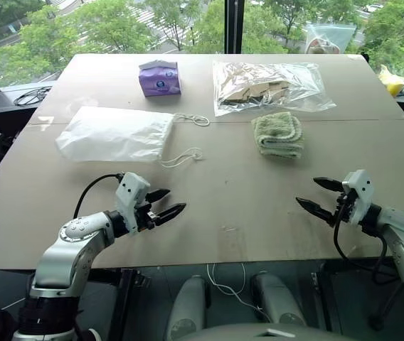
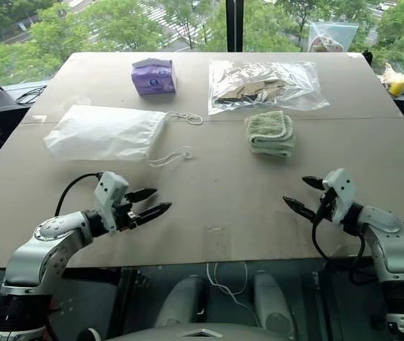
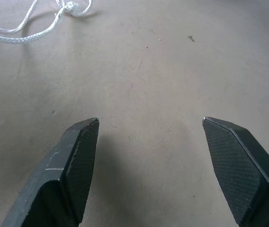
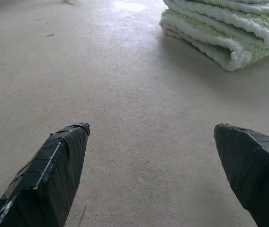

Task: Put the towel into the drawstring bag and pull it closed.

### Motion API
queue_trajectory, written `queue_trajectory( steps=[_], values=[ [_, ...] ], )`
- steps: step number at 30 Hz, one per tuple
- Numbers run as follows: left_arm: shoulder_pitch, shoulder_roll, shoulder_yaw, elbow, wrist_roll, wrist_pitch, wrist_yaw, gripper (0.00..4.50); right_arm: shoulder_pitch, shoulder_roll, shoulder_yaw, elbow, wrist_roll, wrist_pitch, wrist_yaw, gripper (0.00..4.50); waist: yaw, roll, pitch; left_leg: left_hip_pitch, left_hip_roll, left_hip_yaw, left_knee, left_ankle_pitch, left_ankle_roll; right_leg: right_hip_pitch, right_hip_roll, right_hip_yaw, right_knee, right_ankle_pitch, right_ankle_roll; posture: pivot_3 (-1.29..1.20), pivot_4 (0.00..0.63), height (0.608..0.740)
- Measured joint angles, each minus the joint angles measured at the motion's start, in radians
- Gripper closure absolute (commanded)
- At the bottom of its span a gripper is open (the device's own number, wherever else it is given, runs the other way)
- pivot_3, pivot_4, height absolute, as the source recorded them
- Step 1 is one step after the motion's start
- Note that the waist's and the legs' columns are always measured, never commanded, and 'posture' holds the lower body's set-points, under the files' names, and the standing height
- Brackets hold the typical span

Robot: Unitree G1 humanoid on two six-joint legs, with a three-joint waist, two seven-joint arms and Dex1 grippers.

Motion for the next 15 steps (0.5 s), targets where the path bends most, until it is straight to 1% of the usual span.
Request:
queue_trajectory(
  steps=[5,15],
  values=[
    [-0.026,0.0,0.003,0.019,-0.009,0.002,-0.002,0.93,-0.004,0.01,0.001,0.0,-0.001,-0.01,-0.001,0.0,0.0,0.0,0.0,0.0,0.0,0.0,0.0,0.0,0.0,0.0,0.0,0.0,0.0,0.0,0.0,0.0,0.15,0.74],
    [-0.026,0.0,0.003,0.018,-0.014,0.013,0.001,0.93,-0.002,0.013,0.002,0.0,-0.004,-0.018,-0.002,0.0,0.0,0.0,0.0,0.0,0.0,0.0,0.0,0.0,0.0,0.0,0.0,0.0,-0.001,0.0,0.0,0.0,0.15,0.74]
  ],
)
